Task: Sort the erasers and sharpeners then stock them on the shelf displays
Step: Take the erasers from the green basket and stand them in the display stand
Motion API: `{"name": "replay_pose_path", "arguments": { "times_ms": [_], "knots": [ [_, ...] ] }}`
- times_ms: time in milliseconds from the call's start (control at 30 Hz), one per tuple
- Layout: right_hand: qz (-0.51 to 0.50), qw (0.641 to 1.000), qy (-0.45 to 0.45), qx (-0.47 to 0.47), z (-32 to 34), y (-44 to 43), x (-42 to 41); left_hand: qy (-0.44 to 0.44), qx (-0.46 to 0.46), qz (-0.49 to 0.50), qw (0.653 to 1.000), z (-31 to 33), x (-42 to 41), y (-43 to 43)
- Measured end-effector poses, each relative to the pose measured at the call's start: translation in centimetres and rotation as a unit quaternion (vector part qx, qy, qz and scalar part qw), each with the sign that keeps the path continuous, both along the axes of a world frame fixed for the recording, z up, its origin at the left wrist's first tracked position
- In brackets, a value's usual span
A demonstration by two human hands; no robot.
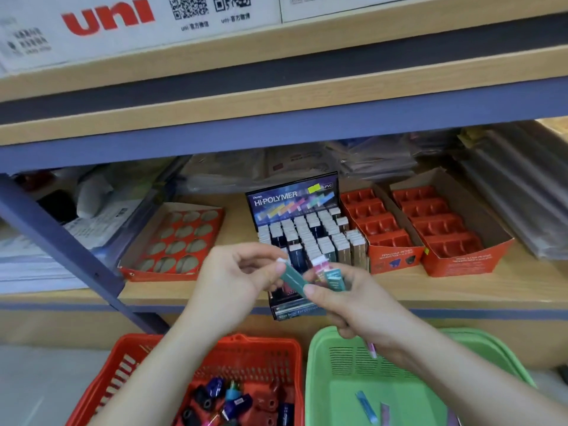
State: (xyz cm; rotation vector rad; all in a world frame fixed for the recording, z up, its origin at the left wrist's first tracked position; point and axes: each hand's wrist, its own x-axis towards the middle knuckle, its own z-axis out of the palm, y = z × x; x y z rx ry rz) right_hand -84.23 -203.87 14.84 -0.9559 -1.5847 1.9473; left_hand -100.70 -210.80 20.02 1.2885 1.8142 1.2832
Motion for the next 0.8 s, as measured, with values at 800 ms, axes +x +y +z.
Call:
{"name": "replay_pose_path", "arguments": {
  "times_ms": [800],
  "knots": [
    [-0.105,0.994,-0.008,0.005,1.3,2.5,-1.1,0.392,0.024,0.009,0.920,-5.2,-4.2,3.2]
  ]
}}
